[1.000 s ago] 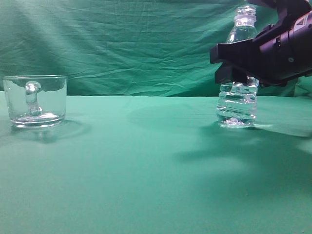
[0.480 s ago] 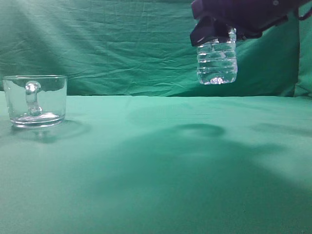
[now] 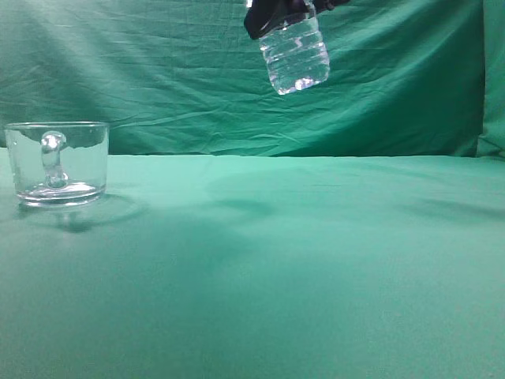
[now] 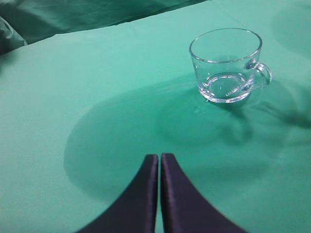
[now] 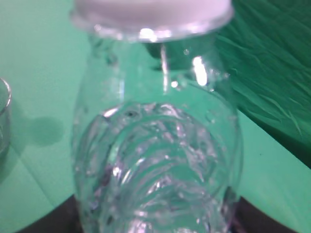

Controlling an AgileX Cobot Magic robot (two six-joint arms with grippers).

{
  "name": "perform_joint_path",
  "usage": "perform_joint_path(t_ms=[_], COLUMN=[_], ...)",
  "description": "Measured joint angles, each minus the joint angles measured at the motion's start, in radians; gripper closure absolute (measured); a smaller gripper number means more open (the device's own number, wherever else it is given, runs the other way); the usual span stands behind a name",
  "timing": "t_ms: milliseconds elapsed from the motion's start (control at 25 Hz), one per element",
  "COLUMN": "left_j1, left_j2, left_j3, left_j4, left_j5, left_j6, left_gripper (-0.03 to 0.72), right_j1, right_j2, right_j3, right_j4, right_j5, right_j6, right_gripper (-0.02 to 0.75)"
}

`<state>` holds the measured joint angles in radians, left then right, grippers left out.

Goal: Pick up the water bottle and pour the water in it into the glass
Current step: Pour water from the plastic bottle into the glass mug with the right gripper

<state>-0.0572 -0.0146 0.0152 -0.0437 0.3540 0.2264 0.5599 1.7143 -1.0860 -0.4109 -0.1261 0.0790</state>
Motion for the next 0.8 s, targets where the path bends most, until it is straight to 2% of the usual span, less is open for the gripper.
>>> perform_joint_path(t_ms=[440,800], left_j1=[0.0,0.0], left_j2=[0.0,0.0], left_j3=[0.0,0.0], left_j4=[0.0,0.0], left_j5=[0.0,0.0], left_j6=[0.0,0.0], left_gripper=[0.688,0.688], right_j1=[0.09,0.164], right_j2=[0.207,0.39], right_j3=[-0.283,-0.482], right_j4=[-0.139,-0.241], right_j5=[0.206,0.279], right_j6=[-0.012,-0.031], right_gripper=[0.389,0.389])
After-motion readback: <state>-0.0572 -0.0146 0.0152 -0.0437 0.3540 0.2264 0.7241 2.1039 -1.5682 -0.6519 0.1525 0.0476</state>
